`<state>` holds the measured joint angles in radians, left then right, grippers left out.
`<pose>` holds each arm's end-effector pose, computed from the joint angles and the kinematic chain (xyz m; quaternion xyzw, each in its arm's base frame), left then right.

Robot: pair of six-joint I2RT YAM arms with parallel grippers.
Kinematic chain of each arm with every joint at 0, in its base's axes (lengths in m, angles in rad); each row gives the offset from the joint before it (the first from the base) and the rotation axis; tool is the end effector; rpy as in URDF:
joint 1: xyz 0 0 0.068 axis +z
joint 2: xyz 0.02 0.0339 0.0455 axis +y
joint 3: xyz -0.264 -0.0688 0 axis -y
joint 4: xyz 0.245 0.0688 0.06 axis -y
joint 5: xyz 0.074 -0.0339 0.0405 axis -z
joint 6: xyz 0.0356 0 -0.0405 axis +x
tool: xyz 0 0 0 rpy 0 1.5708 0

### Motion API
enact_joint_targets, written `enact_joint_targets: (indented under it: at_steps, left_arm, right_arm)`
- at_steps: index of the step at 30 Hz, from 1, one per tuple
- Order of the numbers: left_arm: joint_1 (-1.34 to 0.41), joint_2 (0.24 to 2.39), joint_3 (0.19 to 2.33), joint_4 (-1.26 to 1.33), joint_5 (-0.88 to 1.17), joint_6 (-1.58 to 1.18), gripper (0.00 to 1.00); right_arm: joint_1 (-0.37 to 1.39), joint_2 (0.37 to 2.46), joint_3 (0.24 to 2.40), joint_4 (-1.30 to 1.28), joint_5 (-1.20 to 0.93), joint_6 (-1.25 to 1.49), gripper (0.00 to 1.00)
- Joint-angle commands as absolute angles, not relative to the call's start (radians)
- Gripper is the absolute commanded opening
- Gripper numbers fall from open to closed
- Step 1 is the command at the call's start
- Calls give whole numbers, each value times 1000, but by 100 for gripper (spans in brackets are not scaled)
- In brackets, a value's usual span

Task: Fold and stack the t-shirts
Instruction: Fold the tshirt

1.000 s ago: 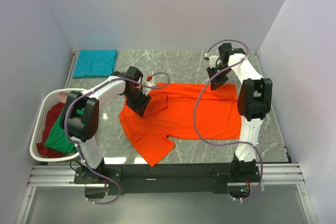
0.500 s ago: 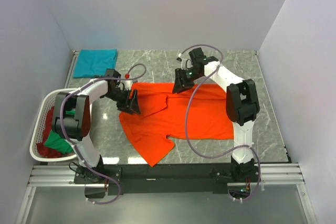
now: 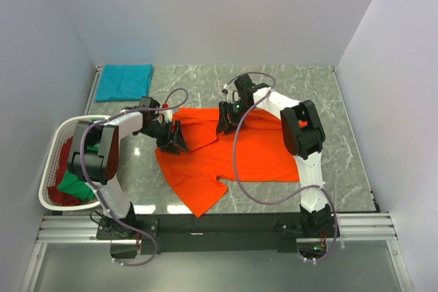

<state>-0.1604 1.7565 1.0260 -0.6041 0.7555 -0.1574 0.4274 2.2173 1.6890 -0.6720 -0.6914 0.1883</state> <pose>0.3067 -0.0743 0.1570 0.0448 0.9230 -0.3790 0.0502 0.4070 0.2103 0.1580 -0.1723 0.9107 0.3699 0.0642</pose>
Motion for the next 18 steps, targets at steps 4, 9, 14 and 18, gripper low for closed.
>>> enact_joint_targets:
  at_steps: [4,9,14,18]
  left_arm:
    - [-156,1828,1060,-540,767,-221,59]
    - [-156,1879,1081,-538,744,-233,57]
    - [-156,1888,1106,-511,784,-265,53]
    - [-156,1887,1114,-517,796,-261,47]
  right_arm:
    - [443,2210,1694,-655,-689,212,53]
    - [445,2236,1710,-664,-701,219,52]
    - [456,2247,1727,-673,-712,219,50]
    - [460,2247,1727,-681,-719,213,48]
